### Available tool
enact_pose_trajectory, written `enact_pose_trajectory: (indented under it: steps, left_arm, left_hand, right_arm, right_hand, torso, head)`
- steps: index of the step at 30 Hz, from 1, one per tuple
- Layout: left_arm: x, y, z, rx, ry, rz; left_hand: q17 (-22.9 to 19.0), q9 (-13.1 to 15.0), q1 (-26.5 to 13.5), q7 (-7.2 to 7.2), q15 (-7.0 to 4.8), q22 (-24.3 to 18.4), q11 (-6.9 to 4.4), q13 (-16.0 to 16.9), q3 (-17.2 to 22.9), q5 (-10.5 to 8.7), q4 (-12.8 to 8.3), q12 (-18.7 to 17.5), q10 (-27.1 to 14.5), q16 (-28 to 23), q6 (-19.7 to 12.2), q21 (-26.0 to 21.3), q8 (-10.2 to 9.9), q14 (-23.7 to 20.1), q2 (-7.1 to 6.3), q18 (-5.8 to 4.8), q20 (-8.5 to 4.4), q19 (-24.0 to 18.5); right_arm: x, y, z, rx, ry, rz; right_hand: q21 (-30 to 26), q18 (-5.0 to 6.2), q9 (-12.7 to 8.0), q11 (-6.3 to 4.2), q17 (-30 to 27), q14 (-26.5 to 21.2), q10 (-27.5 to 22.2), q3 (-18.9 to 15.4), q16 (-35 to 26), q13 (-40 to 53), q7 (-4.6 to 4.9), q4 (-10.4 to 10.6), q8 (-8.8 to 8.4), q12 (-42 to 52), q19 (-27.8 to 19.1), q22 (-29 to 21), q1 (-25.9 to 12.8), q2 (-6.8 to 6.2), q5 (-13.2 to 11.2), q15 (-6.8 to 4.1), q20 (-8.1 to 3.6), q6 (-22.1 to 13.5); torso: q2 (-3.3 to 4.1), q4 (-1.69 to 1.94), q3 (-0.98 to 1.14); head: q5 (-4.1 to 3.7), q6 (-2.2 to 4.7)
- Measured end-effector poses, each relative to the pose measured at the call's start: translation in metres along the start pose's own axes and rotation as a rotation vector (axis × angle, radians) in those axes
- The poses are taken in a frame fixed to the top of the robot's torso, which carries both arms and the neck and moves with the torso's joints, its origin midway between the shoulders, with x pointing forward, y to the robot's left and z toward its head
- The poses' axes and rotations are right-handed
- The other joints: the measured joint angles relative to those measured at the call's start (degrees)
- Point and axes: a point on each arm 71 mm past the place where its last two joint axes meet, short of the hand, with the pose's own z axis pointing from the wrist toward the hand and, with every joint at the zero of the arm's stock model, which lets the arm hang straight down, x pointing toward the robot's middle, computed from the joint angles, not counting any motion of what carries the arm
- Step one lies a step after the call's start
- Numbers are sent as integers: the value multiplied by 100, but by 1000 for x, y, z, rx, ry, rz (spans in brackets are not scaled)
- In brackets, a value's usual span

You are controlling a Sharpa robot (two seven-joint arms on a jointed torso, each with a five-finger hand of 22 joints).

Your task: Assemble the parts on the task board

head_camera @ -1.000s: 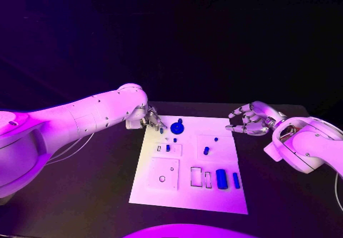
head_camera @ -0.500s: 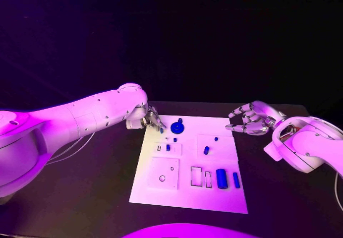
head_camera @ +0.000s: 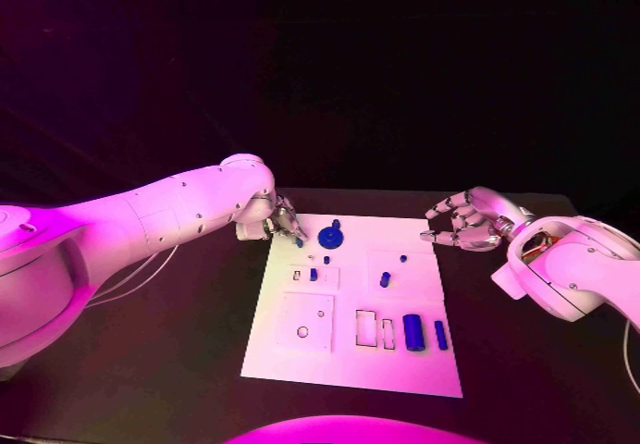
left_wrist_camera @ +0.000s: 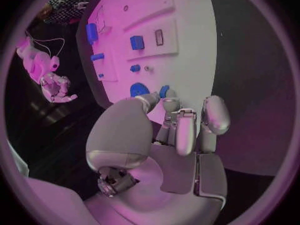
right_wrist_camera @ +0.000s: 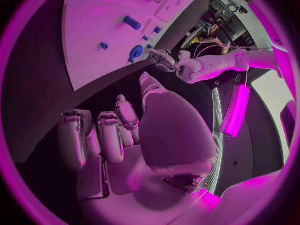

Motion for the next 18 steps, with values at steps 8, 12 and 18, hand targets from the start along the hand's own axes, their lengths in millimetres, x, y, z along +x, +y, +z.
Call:
enact_pose_trajectory:
  steps: [8, 12, 18]
  left_arm:
    - [0, 4, 0, -1, 5, -14]
    - [1, 7, -1, 2, 11, -20]
    - [5, 10, -8, 24, 24, -35]
  left_hand:
    - [0, -40, 129, 23, 0, 17, 1, -44, 512, -14, -218, 0, -1, 0, -23, 32, -42, 0, 24, 0, 0, 0]
    - [0, -39, 152, 50, 0, 46, -19, -58, 785, 22, -113, 0, 21, 0, -50, 32, 138, 0, -14, 0, 0, 0]
    - [0, -37, -105, 5, 0, 166, -66, -30, 1190, 36, -169, 0, 132, 23, -6, 101, 368, 0, -267, 0, -31, 71]
  right_arm:
    - [0, 0, 0, 0, 0, 0]
    - [0, 0, 0, 0, 0, 0]
    - [0, 0, 0, 0, 0, 0]
  right_hand:
    - [0, 0, 0, 0, -1, 0, 0, 0, 0, 7, 0, 0, 0, 0, 0, 0, 0, 0, 0, 0, 0, 0]
    - [0, 0, 0, 0, -1, 0, 0, 0, 0, 8, 0, 0, 0, 0, 0, -1, 0, 0, 0, 0, 0, 0]
    - [0, 0, 0, 0, -1, 0, 0, 0, 0, 8, 0, 0, 0, 0, 0, -1, 0, 0, 0, 0, 0, 0]
  torso:
    - [-1, 0, 2]
    - [-1, 0, 2]
    - [-5, 3, 5]
  head:
    - [-9, -3]
    - [-7, -2]
    - [9, 2]
